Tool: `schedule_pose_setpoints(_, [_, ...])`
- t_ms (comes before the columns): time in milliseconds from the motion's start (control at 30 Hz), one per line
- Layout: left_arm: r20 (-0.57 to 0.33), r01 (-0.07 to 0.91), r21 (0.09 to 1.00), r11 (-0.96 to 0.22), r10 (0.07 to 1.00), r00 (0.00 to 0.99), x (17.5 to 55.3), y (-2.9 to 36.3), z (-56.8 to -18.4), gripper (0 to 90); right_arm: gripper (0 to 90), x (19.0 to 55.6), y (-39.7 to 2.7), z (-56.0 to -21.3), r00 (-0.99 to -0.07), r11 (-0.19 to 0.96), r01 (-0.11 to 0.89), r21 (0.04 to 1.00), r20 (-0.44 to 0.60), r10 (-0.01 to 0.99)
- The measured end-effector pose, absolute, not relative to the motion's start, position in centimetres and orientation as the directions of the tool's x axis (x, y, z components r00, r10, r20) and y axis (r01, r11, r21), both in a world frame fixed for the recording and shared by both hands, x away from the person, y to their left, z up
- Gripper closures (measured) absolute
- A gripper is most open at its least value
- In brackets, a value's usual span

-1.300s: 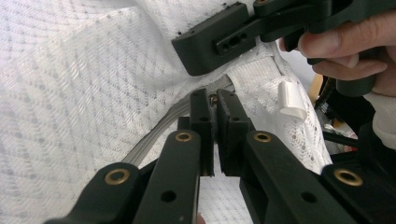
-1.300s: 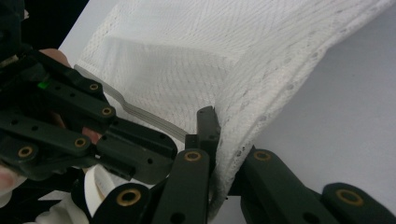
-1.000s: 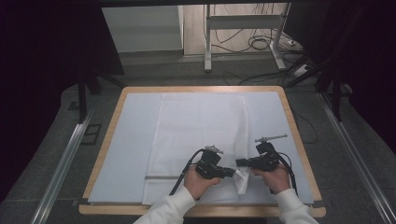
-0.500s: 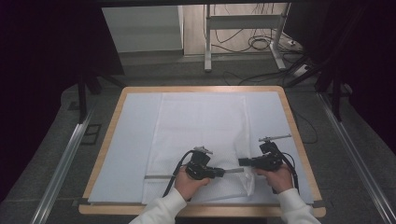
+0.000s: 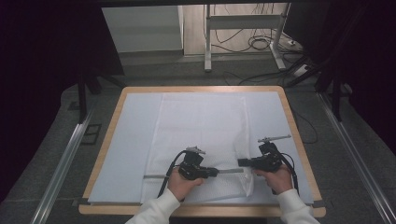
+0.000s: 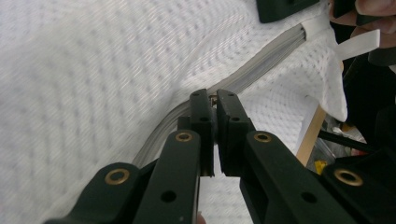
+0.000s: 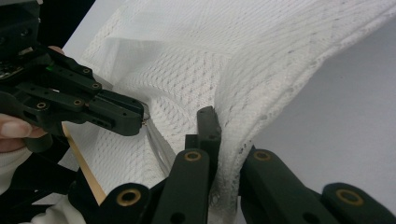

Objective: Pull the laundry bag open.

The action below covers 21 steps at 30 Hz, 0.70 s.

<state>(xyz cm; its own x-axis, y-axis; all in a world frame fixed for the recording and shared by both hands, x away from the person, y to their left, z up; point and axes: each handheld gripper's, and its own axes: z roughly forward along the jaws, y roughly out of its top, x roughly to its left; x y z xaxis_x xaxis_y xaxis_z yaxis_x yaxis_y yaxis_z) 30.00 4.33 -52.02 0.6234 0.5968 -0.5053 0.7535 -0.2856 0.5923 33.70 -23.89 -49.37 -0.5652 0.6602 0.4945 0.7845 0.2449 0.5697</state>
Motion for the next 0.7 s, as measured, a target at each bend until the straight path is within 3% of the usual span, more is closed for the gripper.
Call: schedule_pose_setpoints(700, [-0.521,0.767,0.589,-0.254,0.607,0.601,29.7,7.3,-51.9,86.8,88.8,33.1,-23.2,-49.5,-0.577,0.246,0.774,0.583,0.489,0.655])
